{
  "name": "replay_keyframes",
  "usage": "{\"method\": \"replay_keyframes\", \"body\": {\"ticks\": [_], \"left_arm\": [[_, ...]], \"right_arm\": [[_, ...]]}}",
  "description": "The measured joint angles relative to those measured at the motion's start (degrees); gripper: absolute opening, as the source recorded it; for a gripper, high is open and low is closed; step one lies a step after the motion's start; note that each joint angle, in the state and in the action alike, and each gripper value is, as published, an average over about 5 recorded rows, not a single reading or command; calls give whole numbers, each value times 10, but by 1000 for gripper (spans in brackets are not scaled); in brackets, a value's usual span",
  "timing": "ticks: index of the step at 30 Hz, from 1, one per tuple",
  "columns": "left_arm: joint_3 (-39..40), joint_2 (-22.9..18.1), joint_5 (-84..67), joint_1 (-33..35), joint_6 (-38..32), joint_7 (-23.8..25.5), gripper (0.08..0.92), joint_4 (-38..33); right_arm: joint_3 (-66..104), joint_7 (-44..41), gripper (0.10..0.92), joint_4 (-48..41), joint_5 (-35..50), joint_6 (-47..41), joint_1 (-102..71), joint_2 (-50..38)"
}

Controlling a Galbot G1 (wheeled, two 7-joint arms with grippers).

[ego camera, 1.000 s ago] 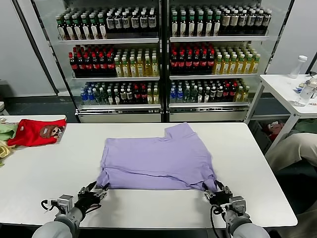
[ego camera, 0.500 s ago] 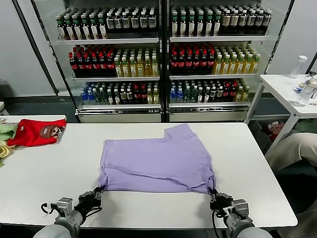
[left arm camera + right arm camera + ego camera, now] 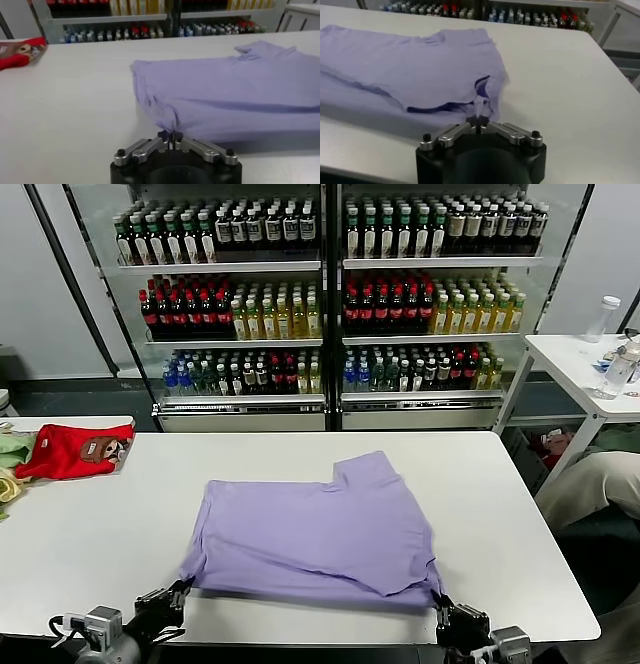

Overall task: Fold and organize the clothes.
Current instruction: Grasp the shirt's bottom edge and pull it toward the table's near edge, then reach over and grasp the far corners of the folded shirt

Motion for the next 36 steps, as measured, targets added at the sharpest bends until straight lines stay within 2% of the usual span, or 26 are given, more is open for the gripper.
{"method": "replay_keyframes", "body": {"ticks": [6, 11, 16, 22, 26, 36], "left_arm": [[-28, 4, 6, 16, -2, -3, 326, -10], [-47, 14, 7, 3, -6, -9, 473, -21], [-35, 19, 9, -52, -14, -8, 612, 1], [12, 16, 18, -156, -27, 10, 776, 71], [44, 12, 23, -226, -32, 28, 819, 130], [121, 0, 46, -382, -40, 80, 823, 287]], "right_arm": [[25, -3, 340, 16, 14, 0, 14, -11], [25, 0, 478, -10, 36, -2, 88, -12], [-13, 4, 617, -78, 48, -3, 211, 1], [-79, 4, 779, -199, 50, -3, 372, 33], [-118, 4, 819, -286, 42, -3, 463, 61], [-163, 4, 823, -509, 8, -1, 634, 143]]}}
